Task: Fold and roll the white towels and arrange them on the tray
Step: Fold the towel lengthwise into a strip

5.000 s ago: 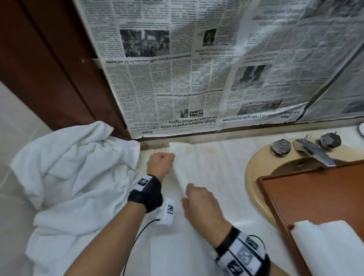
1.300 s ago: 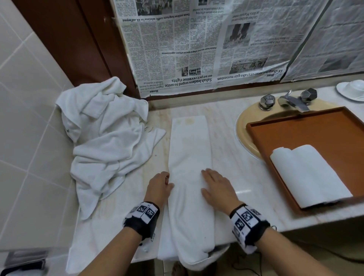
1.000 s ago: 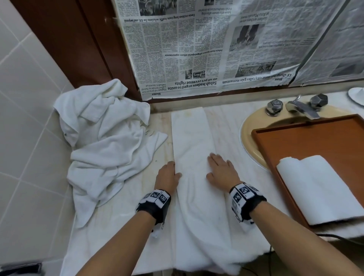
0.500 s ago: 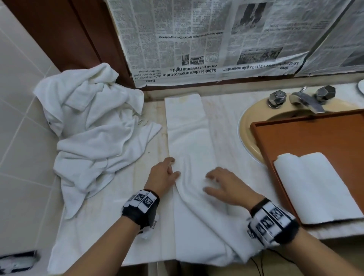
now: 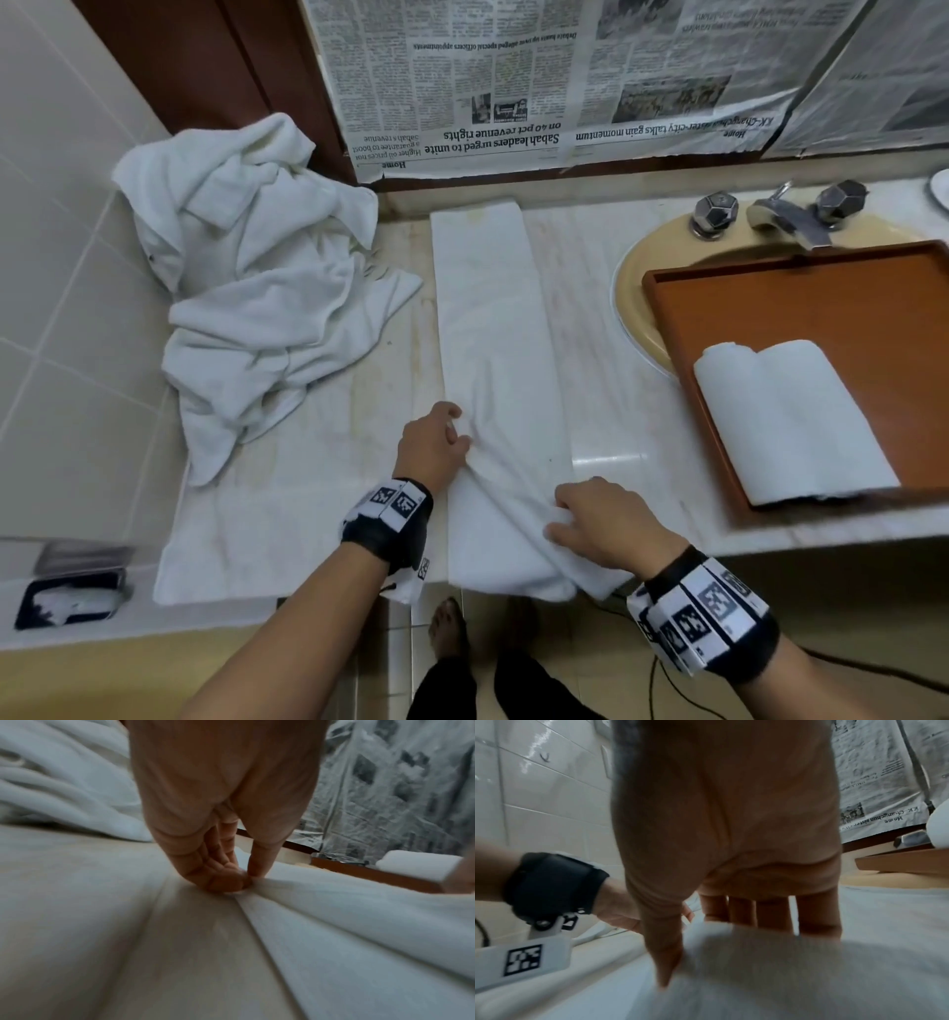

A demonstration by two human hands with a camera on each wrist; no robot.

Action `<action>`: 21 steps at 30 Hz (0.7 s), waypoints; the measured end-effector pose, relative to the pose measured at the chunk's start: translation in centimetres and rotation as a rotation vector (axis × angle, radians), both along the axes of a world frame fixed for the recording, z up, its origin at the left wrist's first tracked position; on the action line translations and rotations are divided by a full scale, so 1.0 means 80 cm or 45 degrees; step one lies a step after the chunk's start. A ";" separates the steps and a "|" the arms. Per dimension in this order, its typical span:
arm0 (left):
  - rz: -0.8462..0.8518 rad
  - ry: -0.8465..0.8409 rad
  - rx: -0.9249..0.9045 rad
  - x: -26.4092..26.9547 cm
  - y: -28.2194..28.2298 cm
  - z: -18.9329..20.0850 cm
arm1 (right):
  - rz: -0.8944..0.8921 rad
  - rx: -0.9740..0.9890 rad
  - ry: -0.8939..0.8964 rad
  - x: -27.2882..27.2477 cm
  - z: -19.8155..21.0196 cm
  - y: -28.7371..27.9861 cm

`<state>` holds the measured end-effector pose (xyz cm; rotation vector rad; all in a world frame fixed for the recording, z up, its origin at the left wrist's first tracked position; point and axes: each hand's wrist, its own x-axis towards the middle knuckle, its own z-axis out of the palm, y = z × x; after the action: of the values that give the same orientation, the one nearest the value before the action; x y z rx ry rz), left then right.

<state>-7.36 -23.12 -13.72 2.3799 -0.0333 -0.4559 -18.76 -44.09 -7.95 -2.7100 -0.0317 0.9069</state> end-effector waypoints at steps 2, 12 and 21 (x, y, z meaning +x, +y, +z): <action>0.024 0.001 -0.022 -0.001 0.000 0.000 | -0.014 0.017 -0.059 -0.018 0.012 0.008; -0.038 -0.012 -0.083 -0.005 0.011 0.007 | 0.014 0.200 -0.048 -0.084 -0.011 0.137; -0.190 -0.075 -0.010 -0.027 0.029 0.013 | -0.403 0.843 -0.019 -0.111 -0.029 0.127</action>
<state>-9.52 -20.76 -12.69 2.3924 -0.2406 -0.4545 -27.61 -33.91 -10.30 -2.0319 0.0783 0.6355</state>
